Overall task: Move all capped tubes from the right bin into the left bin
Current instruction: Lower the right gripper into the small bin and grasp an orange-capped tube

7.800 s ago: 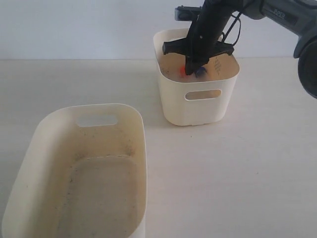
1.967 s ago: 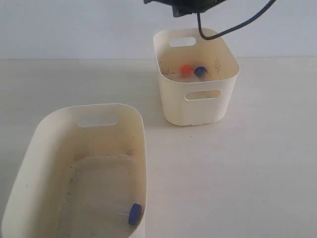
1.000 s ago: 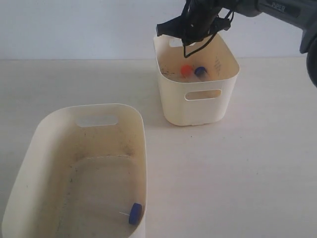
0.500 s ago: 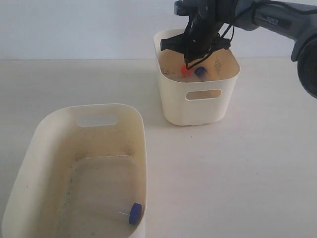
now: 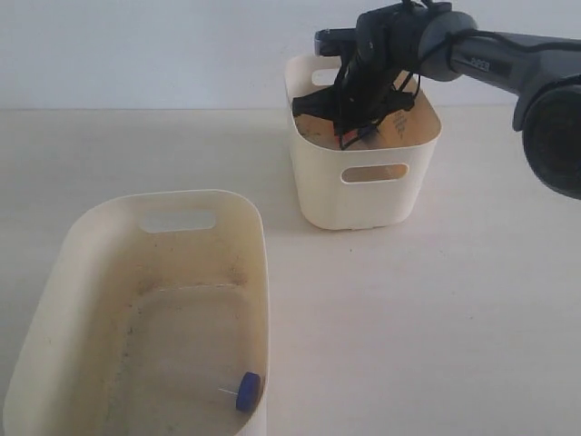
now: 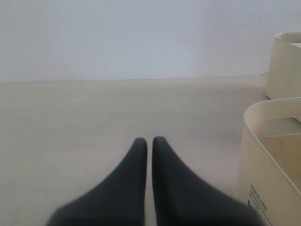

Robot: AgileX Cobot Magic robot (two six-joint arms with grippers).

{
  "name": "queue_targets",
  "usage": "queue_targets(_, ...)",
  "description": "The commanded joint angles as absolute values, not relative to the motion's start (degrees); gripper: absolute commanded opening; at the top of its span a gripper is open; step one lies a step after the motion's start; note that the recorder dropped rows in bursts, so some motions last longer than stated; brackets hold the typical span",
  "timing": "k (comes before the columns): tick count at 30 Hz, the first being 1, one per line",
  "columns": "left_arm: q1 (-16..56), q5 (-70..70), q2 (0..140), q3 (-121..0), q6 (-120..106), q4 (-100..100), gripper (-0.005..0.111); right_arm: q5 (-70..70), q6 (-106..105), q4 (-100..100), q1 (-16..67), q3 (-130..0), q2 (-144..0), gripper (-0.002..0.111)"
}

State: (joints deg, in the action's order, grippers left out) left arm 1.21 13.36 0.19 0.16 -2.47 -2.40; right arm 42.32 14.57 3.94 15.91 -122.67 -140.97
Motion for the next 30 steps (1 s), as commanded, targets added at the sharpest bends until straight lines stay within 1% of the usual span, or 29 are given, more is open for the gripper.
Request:
queue_targets(1, 1.14, 13.27, 0.0, 0.0, -1.99, -2.3, 0.004, 41.18, 11.05, 3.5, 15.55, -122.98, -140.54, 0.026)
queue_targets(4, 1.14, 13.27, 0.0, 0.0, -1.99, -2.3, 0.004, 41.45, 10.6, 3.5, 15.55, -122.98, -140.54, 0.051)
queue_targets(6, 1.14, 13.27, 0.0, 0.0, -1.99, -2.3, 0.004, 41.45, 9.87, 3.5, 15.55, -122.98, -140.54, 0.059)
queue_targets(14, 1.14, 13.27, 0.0, 0.0, -1.99, -2.3, 0.004, 40.69, 9.49, 3.5, 15.55, -122.98, -141.0, 0.059)
queue_targets(21, 1.14, 13.27, 0.0, 0.0, -1.99, -2.3, 0.004, 42.49, 7.7, -9.85, 15.55, -122.98, -142.03, 0.059)
queue_targets(30, 1.14, 13.27, 0.0, 0.0, -1.99, -2.3, 0.004, 38.79, 0.68, -3.78, 15.55, -124.16, -141.92, 0.059)
